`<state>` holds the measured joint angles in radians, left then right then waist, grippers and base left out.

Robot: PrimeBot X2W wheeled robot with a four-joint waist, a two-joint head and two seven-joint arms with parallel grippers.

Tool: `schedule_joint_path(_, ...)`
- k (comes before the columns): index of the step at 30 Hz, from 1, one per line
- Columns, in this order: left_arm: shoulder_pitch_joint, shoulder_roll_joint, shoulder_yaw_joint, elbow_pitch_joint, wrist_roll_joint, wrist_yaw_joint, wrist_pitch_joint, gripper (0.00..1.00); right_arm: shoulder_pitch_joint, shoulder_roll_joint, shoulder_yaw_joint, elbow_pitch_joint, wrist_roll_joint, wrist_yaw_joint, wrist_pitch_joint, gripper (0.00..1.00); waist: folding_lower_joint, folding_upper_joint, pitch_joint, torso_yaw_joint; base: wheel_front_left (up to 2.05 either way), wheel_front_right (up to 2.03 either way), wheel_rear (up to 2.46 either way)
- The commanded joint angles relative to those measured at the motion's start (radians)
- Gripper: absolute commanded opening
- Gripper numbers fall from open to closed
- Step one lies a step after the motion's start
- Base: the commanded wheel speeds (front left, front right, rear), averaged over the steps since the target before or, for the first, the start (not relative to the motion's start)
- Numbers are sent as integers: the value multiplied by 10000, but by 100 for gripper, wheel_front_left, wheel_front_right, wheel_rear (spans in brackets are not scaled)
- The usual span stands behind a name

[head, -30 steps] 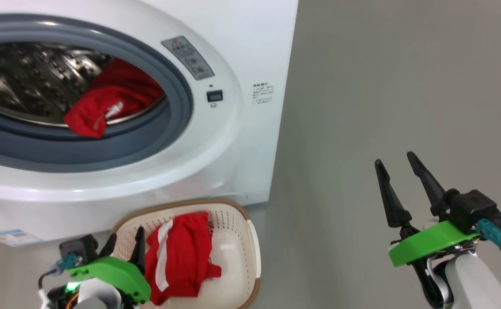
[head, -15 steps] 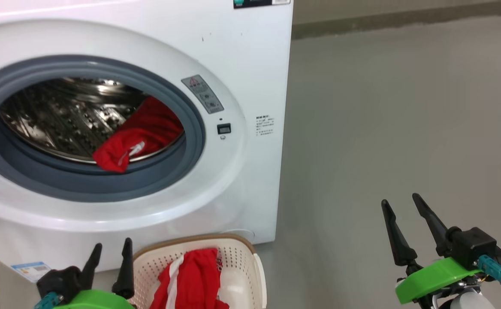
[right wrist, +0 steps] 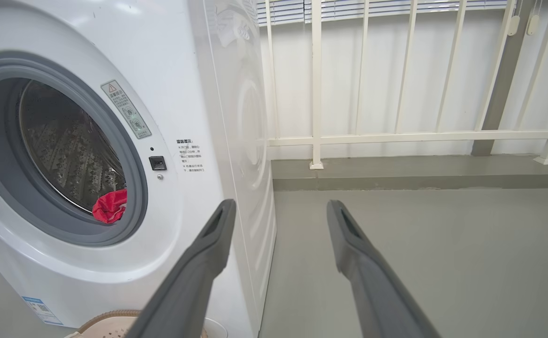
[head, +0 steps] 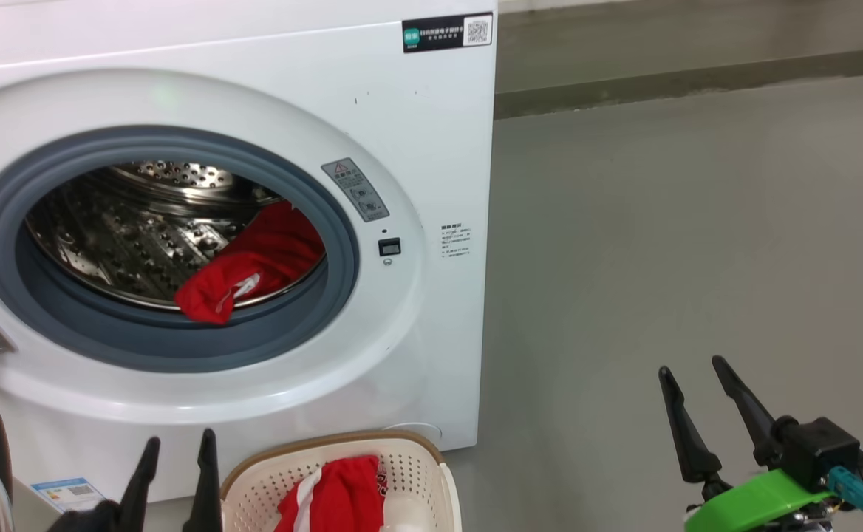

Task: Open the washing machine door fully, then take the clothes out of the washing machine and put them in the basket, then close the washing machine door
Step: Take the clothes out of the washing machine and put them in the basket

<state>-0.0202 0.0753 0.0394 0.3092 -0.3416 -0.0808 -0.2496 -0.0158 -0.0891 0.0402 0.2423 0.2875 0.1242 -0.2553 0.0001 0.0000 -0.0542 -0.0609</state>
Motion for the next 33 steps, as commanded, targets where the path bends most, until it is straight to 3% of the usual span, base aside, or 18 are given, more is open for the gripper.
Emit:
schedule_joint_path(1,-35,16,374,-393,118,-4,-122,100,-21,-57,117,-326,-147,65,-65,100,-1,0,-84,10,0,0,0)
schedule_joint_path(33,134,-205,913,-431,766,-49,-122,100,252,-104,178,-275,-164,65,-65,100,-1,0,-110,61,0,0,0)
